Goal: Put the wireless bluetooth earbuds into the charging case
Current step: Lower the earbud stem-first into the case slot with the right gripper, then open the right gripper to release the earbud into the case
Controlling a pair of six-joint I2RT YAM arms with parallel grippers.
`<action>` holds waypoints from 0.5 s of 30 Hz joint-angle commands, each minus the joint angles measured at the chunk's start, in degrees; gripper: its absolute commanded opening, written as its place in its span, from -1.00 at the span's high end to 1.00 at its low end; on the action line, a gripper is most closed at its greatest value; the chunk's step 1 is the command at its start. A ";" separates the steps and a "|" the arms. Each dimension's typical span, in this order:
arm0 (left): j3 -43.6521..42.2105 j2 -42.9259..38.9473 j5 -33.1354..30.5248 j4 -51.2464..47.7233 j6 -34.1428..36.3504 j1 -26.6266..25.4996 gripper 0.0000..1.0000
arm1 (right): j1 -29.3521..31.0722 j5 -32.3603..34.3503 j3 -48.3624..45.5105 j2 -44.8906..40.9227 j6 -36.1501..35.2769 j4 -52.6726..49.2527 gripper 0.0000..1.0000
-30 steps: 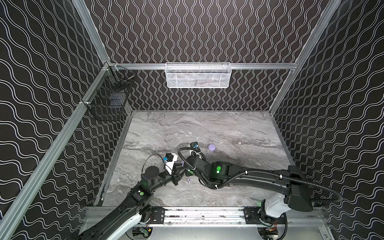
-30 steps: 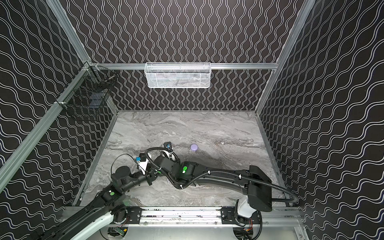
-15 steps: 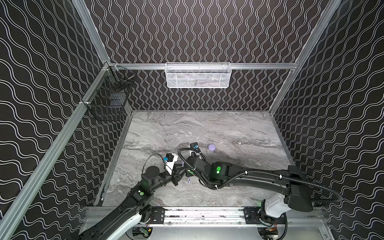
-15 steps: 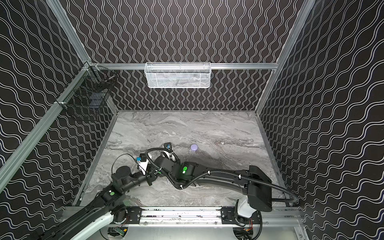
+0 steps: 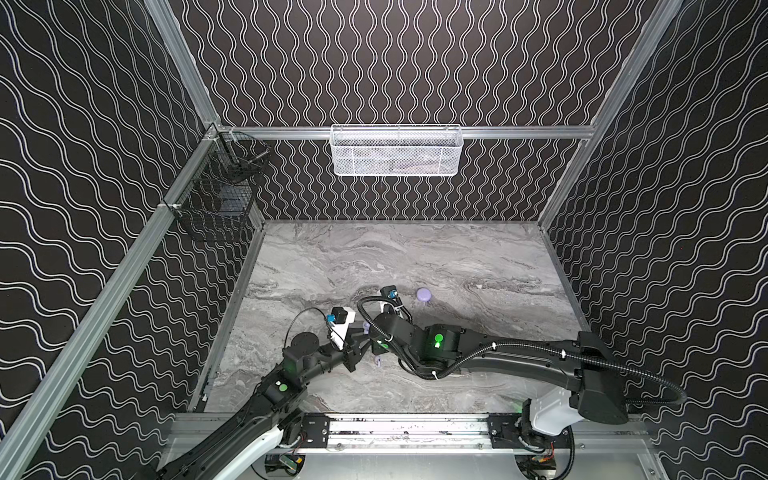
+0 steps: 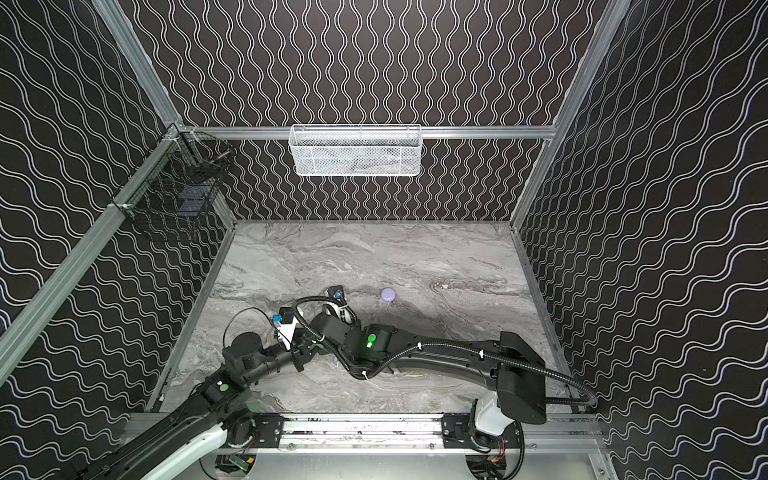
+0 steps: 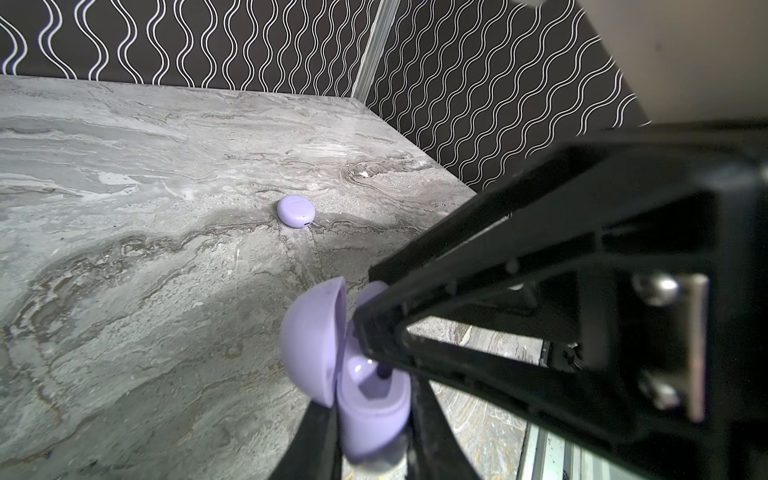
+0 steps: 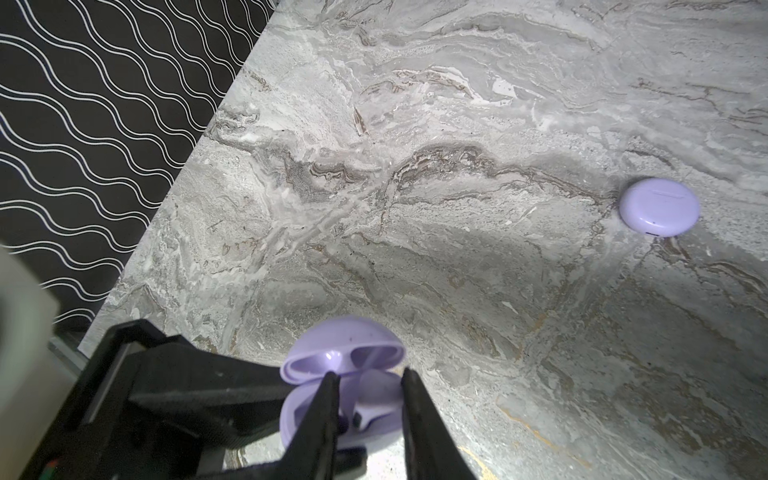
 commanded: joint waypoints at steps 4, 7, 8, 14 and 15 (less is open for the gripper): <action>0.05 -0.14 -0.73 1.88 0.12 0.13 0.68 | 0.11 -1.21 0.08 -0.38 0.14 1.56 0.42; 0.17 -0.01 -0.60 1.98 0.15 0.13 0.68 | 0.08 -0.84 0.17 -0.55 0.01 1.40 0.41; 0.13 -0.09 -0.59 1.92 0.10 0.12 0.68 | 0.14 -0.74 0.24 -0.65 -0.01 1.36 0.41; 0.08 -0.42 -0.81 1.71 0.16 0.13 0.68 | 0.14 0.31 0.23 -1.02 -0.22 0.83 0.38; 0.05 -0.34 -0.74 1.58 0.16 0.13 0.68 | 0.02 0.47 0.17 -1.11 -0.17 0.74 0.37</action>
